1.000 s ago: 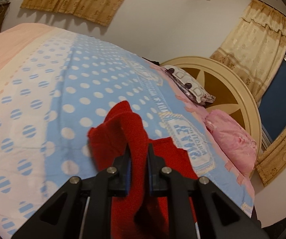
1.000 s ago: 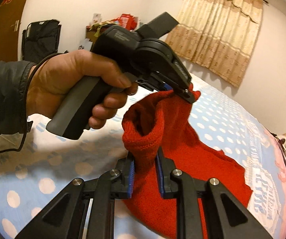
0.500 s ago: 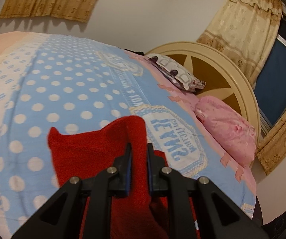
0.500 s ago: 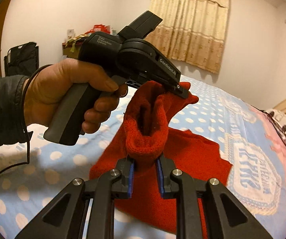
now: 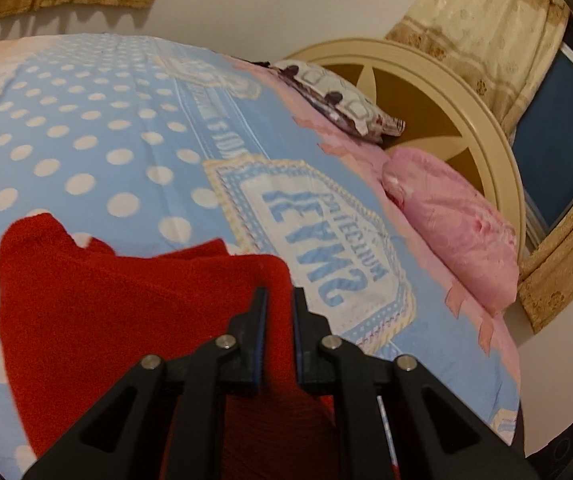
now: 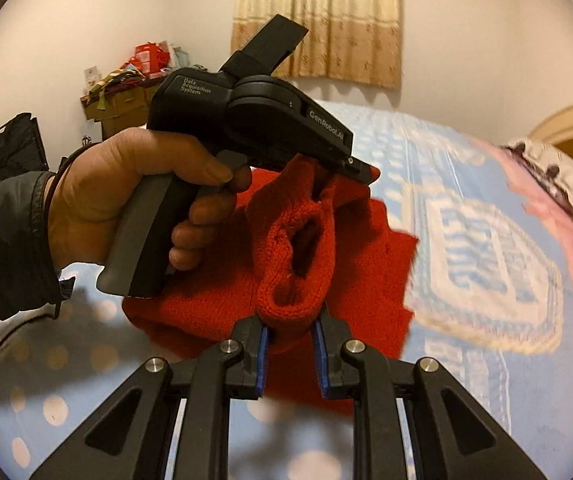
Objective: Fold small clothes
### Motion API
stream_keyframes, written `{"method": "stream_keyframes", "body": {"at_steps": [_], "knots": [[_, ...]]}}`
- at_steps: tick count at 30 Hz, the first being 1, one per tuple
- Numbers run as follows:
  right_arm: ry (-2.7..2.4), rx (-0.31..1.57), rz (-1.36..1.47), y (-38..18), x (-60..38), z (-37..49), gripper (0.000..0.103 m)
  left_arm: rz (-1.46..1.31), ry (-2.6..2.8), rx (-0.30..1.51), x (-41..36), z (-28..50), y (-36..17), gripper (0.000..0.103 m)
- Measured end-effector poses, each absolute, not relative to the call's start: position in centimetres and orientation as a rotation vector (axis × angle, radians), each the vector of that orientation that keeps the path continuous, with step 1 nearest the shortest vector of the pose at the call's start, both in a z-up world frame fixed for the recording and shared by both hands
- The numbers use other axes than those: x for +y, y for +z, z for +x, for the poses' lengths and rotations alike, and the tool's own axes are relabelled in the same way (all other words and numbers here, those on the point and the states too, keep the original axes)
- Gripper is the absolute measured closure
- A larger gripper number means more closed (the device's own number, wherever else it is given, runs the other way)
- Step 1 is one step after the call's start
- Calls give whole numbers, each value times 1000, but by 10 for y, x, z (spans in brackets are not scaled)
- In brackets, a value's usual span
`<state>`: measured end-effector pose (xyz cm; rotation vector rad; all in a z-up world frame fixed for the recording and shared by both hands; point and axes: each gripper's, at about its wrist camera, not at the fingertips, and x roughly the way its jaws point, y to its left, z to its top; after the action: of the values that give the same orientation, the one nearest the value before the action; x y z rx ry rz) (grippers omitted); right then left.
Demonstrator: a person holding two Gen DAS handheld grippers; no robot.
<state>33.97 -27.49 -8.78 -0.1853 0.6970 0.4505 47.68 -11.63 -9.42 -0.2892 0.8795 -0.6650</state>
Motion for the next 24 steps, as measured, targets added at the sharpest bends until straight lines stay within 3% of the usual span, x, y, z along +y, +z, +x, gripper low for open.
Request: {"method": "stream_keyframes", "body": {"at_steps": [10,11,12,13,14,15,16,20,24], "knots": [[488,833,-77,-104,-314,341,81,-84,-686,842,-164,461,-86,92],[520,851,-41,-104,-318,342,79,-85,-693,808,-160,455,-77,85],[526,863,-22,-106,-323,343,67,-87,-701,784,-155,451,-70,80],[521,860,-10,-104,-327,342,46,-83,-689,758,-149,446,-62,65],[512,846,0,-103,-331,340,36,-80,-664,734,-142,442,-56,45],[501,829,12,-99,-336,338,22,-86,-641,698,-133,437,-48,38],[488,819,14,-97,-339,337,20,-92,-633,673,-125,432,-43,34],[449,816,20,-91,-350,339,19,-19,-533,600,-88,410,-34,32],[482,825,75,-84,-357,360,19,31,-425,580,-49,383,-50,18]]}}
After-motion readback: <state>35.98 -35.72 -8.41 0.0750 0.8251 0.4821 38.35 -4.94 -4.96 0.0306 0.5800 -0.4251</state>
